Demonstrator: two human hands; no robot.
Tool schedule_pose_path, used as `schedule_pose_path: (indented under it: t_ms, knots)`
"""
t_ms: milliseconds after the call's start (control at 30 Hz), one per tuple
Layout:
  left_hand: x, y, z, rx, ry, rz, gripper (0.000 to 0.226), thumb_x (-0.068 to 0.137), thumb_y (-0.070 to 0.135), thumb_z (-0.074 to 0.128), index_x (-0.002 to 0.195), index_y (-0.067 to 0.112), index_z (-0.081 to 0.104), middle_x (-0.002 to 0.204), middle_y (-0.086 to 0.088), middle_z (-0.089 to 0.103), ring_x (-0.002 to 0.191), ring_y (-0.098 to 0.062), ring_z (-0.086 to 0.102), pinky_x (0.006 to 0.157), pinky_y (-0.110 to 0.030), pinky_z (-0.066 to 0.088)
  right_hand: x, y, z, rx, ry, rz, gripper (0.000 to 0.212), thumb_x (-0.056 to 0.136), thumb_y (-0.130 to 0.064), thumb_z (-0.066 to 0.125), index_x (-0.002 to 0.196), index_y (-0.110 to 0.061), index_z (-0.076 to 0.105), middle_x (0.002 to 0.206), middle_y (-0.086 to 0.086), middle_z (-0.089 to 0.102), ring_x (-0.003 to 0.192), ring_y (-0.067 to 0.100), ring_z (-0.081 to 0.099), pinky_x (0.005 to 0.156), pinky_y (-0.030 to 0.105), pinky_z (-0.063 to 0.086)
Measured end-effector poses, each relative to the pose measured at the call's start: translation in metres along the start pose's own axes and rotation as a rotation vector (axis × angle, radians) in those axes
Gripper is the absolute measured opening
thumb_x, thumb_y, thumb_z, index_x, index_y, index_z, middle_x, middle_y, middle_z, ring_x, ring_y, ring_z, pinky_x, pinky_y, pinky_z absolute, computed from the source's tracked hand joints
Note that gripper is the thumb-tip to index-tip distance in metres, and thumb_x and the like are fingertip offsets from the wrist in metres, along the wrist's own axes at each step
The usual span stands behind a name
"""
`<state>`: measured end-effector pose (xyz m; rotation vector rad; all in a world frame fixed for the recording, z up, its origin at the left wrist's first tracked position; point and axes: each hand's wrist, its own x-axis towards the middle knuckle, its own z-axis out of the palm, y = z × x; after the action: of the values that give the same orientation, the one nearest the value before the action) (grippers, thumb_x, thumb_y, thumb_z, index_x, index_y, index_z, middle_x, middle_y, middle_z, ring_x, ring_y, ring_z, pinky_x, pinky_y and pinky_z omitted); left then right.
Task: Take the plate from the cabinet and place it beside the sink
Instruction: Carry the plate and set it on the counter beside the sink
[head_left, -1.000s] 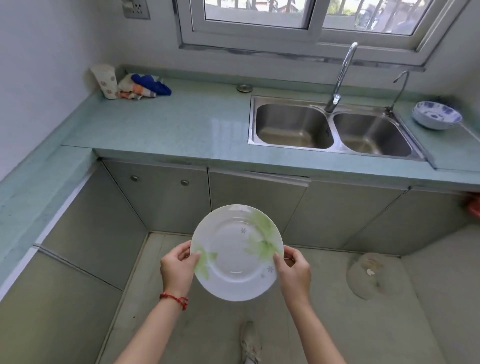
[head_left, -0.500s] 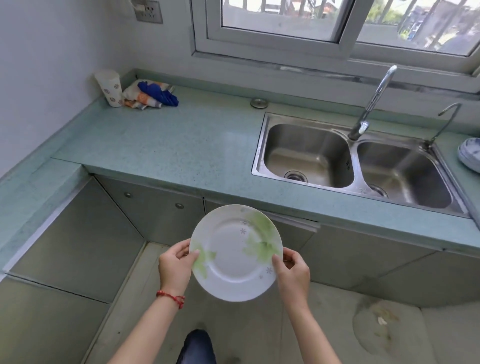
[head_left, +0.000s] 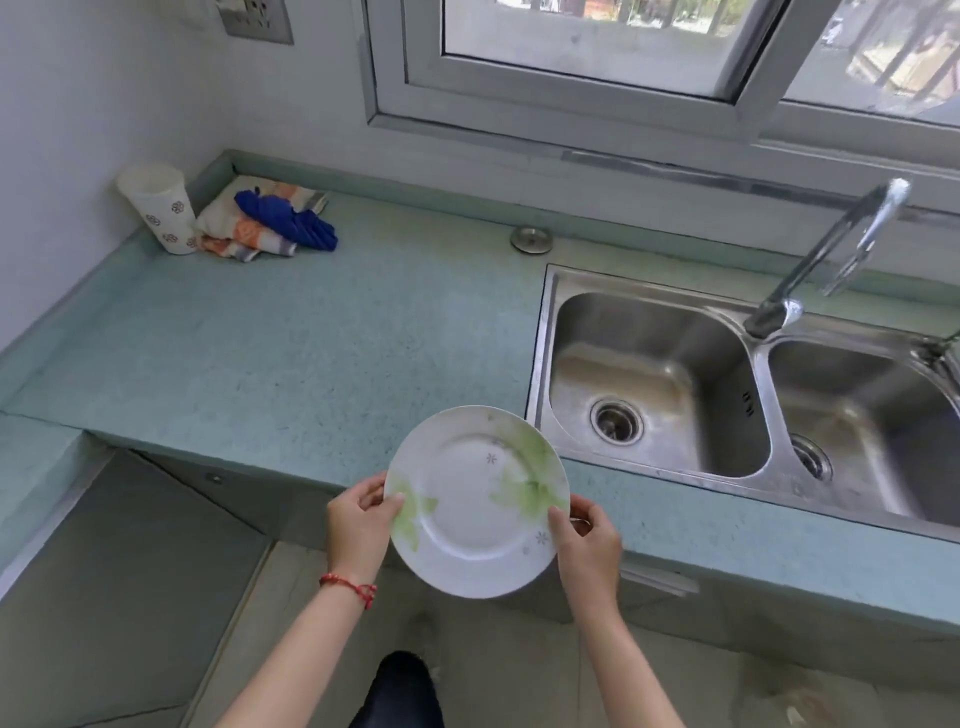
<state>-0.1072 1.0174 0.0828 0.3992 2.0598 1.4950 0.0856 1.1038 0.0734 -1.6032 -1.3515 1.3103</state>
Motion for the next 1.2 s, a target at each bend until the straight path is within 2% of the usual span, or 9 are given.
schedule_pose_path:
  t_ms: [167, 300, 400, 567, 633, 733, 833, 1033, 1200]
  knots:
    - [0.066, 0.017, 0.014, 0.036, -0.013, -0.033, 0.031, 0.075, -0.010, 0.062, 0.106, -0.004, 0.062, 0.095, -0.007, 0.064, 0.083, -0.020, 0.060, 0.080, -0.030, 0.047, 0.048, -0.024, 0.038, 0.001, 0.033, 0.012, 0.010, 0.081, -0.009, 0.063, 0.089, -0.015, 0.064, 0.080, 0.000, 0.067, 0.074, 0.019, 0.061, 0.066, 0.030, 0.049]
    - [0.103, 0.029, 0.023, 0.058, -0.002, -0.037, 0.031, 0.075, -0.010, 0.063, 0.105, -0.005, 0.063, 0.094, -0.005, 0.064, 0.082, -0.020, 0.060, 0.079, -0.031, 0.047, 0.075, -0.038, 0.060, 0.009, 0.040, 0.031, 0.013, 0.080, -0.011, 0.063, 0.082, -0.024, 0.063, 0.077, -0.003, 0.066, 0.070, 0.016, 0.059, 0.061, 0.025, 0.047]
    - [0.123, 0.034, 0.031, 0.066, 0.009, -0.046, 0.031, 0.075, -0.009, 0.063, 0.106, -0.005, 0.063, 0.093, -0.005, 0.063, 0.081, -0.019, 0.060, 0.078, -0.030, 0.047, 0.095, -0.047, 0.071, -0.011, 0.040, 0.024, 0.024, 0.081, -0.010, 0.063, 0.073, -0.033, 0.057, 0.074, -0.005, 0.064, 0.067, 0.016, 0.057, 0.063, 0.030, 0.047]
    - [0.148, 0.037, 0.042, 0.064, 0.029, -0.066, 0.031, 0.075, -0.008, 0.063, 0.106, -0.004, 0.062, 0.094, -0.006, 0.064, 0.081, -0.019, 0.061, 0.078, -0.029, 0.047, 0.126, -0.053, 0.086, -0.030, 0.014, 0.041, 0.016, 0.082, -0.011, 0.063, 0.080, -0.027, 0.059, 0.073, -0.002, 0.062, 0.065, 0.015, 0.055, 0.060, 0.028, 0.047]
    - [0.157, 0.039, 0.047, 0.066, 0.051, -0.071, 0.031, 0.075, -0.009, 0.063, 0.106, -0.005, 0.062, 0.094, -0.008, 0.064, 0.080, -0.020, 0.061, 0.073, -0.026, 0.049, 0.139, -0.053, 0.091, -0.039, 0.002, 0.045, 0.010, 0.082, -0.011, 0.063, 0.087, -0.020, 0.061, 0.072, -0.004, 0.061, 0.065, 0.011, 0.055, 0.057, 0.021, 0.044]
    - [0.170, 0.040, 0.054, 0.070, 0.079, -0.070, 0.031, 0.075, -0.010, 0.062, 0.106, -0.005, 0.063, 0.093, -0.008, 0.064, 0.078, -0.020, 0.061, 0.055, -0.008, 0.050, 0.157, -0.053, 0.098, -0.039, -0.024, 0.044, 0.010, 0.082, -0.011, 0.062, 0.090, -0.016, 0.062, 0.074, -0.002, 0.062, 0.065, 0.013, 0.054, 0.057, 0.019, 0.045]
    - [0.184, 0.041, 0.061, 0.066, 0.090, -0.081, 0.032, 0.076, -0.010, 0.062, 0.107, -0.005, 0.062, 0.094, -0.007, 0.064, 0.079, -0.020, 0.061, 0.051, -0.001, 0.047, 0.173, -0.055, 0.105, -0.051, -0.028, 0.034, 0.009, 0.081, -0.011, 0.062, 0.089, -0.015, 0.062, 0.073, -0.002, 0.061, 0.063, 0.010, 0.053, 0.051, 0.007, 0.042]
    - [0.211, 0.044, 0.070, 0.081, 0.106, -0.110, 0.032, 0.076, -0.009, 0.061, 0.108, -0.005, 0.061, 0.099, -0.013, 0.065, 0.081, -0.020, 0.060, 0.076, -0.029, 0.048, 0.197, -0.062, 0.121, -0.089, -0.052, 0.036, 0.010, 0.081, -0.012, 0.062, 0.086, -0.021, 0.060, 0.072, -0.008, 0.060, 0.065, 0.009, 0.054, 0.055, 0.013, 0.043]
    - [0.227, 0.041, 0.070, 0.084, 0.123, -0.136, 0.032, 0.076, -0.008, 0.061, 0.108, -0.003, 0.062, 0.104, -0.020, 0.067, 0.083, -0.022, 0.062, 0.077, -0.031, 0.049, 0.210, -0.063, 0.133, -0.105, -0.068, 0.038, 0.011, 0.081, -0.013, 0.062, 0.091, -0.017, 0.061, 0.077, -0.010, 0.061, 0.068, 0.006, 0.055, 0.060, 0.018, 0.042]
